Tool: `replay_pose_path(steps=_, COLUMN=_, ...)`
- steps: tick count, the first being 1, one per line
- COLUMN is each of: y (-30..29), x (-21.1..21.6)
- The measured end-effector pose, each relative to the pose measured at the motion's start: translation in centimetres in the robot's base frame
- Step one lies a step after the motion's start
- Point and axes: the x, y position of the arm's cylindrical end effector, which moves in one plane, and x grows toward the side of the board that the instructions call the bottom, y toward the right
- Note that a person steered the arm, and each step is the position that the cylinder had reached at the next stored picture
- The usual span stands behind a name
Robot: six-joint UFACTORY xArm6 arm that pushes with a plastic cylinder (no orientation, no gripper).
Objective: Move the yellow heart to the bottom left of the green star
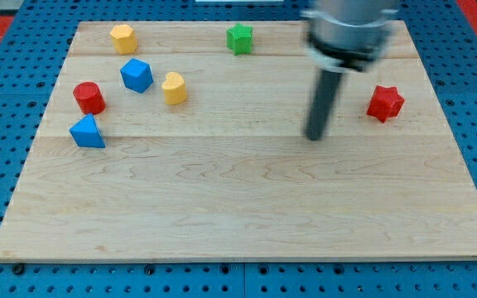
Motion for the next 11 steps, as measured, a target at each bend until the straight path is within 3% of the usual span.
replay_pose_path(steps=1, y=-2.8, x=-3.1)
replay_pose_path(steps=4, y=-3.4, x=-3.7)
replay_pose_path(steps=5, y=-3.3, x=-8.6)
replay_pose_path(steps=7, y=-10.4, x=-8.9)
replay_pose_path(steps=8, y=-10.5, x=-10.9)
replay_pose_path(steps=9, y=-16.3, x=-12.5)
replay_pose_path(steps=11, y=-19.7, x=-0.5)
